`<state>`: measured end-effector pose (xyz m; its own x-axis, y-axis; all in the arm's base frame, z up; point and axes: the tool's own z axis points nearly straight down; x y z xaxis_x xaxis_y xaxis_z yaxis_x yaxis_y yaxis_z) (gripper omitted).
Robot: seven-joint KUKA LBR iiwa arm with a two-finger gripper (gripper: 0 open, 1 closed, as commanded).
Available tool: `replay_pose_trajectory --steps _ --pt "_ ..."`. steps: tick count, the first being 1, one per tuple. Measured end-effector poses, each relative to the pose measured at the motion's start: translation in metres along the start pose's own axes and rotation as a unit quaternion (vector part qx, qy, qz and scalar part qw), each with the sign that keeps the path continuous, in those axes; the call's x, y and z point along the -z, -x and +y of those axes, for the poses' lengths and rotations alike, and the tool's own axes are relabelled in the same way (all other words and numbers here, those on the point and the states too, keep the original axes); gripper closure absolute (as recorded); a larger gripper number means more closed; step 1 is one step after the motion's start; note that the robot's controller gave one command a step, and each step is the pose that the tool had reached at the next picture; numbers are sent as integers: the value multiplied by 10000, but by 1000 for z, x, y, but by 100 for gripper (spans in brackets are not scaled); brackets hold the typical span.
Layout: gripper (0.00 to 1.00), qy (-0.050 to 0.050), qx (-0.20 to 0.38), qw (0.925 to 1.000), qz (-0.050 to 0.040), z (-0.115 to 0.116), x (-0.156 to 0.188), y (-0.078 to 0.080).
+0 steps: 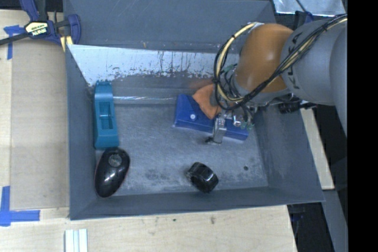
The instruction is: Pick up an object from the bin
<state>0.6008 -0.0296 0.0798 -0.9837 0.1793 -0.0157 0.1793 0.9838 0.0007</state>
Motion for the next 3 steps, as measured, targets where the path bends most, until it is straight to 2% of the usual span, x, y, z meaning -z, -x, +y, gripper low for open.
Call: replay_pose_trajectory --steps 1,3 --pt "100 6 -1073 9942 105 -10 -6 2" --pt "100 3 -1070 9942 99 -10 -5 2"
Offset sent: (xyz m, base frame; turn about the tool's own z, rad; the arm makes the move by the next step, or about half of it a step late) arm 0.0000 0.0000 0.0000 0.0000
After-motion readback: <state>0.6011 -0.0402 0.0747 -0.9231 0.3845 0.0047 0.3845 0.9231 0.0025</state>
